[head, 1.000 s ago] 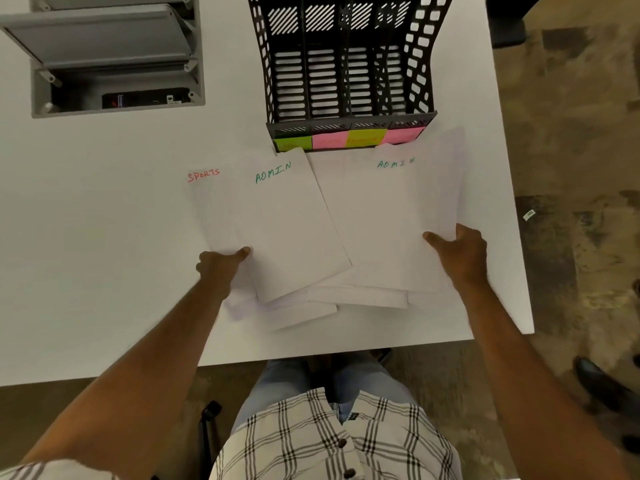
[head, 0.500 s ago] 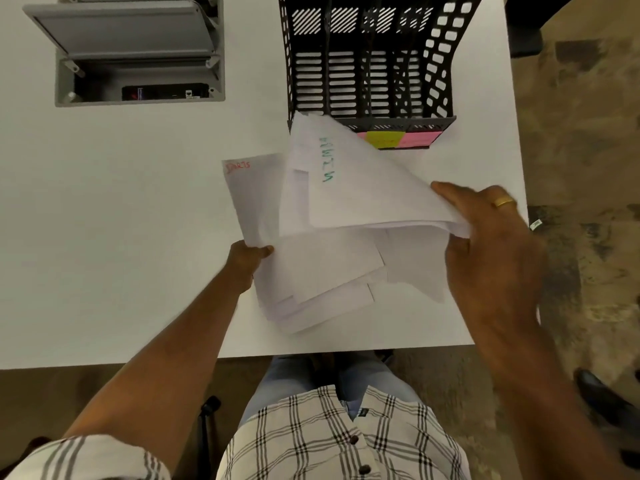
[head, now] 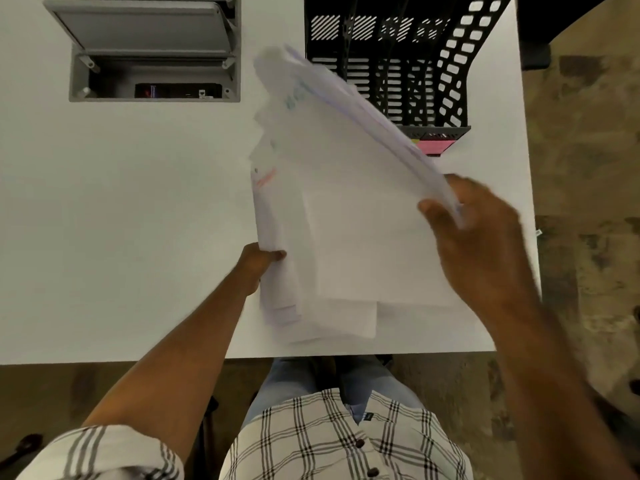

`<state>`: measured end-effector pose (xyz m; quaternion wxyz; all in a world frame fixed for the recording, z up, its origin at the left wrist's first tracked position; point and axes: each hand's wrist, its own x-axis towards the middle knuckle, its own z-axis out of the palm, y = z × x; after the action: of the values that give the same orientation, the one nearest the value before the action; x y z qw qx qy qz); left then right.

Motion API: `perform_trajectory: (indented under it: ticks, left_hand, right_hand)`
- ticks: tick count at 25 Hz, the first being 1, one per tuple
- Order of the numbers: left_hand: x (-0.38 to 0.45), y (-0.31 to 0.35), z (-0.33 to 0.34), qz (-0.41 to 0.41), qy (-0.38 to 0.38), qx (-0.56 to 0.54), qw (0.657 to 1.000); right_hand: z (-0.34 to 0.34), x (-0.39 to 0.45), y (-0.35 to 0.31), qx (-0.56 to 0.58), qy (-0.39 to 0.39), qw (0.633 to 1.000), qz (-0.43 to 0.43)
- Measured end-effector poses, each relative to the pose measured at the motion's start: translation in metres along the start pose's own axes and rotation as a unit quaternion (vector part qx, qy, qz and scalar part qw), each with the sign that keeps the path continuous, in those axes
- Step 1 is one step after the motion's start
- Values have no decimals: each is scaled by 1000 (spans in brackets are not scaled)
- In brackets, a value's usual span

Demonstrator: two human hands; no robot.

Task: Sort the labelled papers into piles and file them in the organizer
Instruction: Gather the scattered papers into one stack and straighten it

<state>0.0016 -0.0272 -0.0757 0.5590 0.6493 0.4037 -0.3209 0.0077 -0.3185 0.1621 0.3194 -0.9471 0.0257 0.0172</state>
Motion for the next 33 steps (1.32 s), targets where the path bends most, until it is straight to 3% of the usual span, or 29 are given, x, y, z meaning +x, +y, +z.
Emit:
perform_trajectory:
  ticks: [2, 4, 7, 11, 15, 16, 18, 20, 25, 29, 33]
  left_hand:
    - [2, -2, 2, -11, 39, -3, 999]
    - [5, -6, 3, -4, 63, -38, 997]
    - [4, -7, 10, 10, 98, -60, 993]
    - [3, -7, 20, 32, 87, -38, 995]
    - [4, -9, 24, 77, 50, -30, 995]
    - [5, -10, 23, 84, 39, -38, 995]
    - [7, -11, 20, 91, 24, -55, 994]
    - [11, -12, 18, 95, 21, -61, 993]
    - [12, -10, 21, 84, 15, -64, 994]
    - [13, -5, 21, 52, 15, -52, 997]
    - [14, -7, 21, 26, 57, -20, 998]
  right_hand:
    - [48, 15, 44, 67, -63, 990, 103]
    - [96, 19, 91, 156, -114, 958, 211]
    - [146, 8, 141, 215, -136, 917, 307]
    - [179, -3, 163, 197, -141, 909, 339]
    - [201, -6, 150, 133, -221, 918, 301]
    - [203, -7, 148, 118, -201, 930, 285]
    - [196, -5, 151, 84, -66, 949, 296]
    - [183, -2, 163, 80, 56, 920, 379]
    - [171, 15, 177, 312, 15, 825, 472]
    - [171, 16, 171, 278, -27, 862, 423]
    - [146, 12, 156, 153, 70, 913, 371]
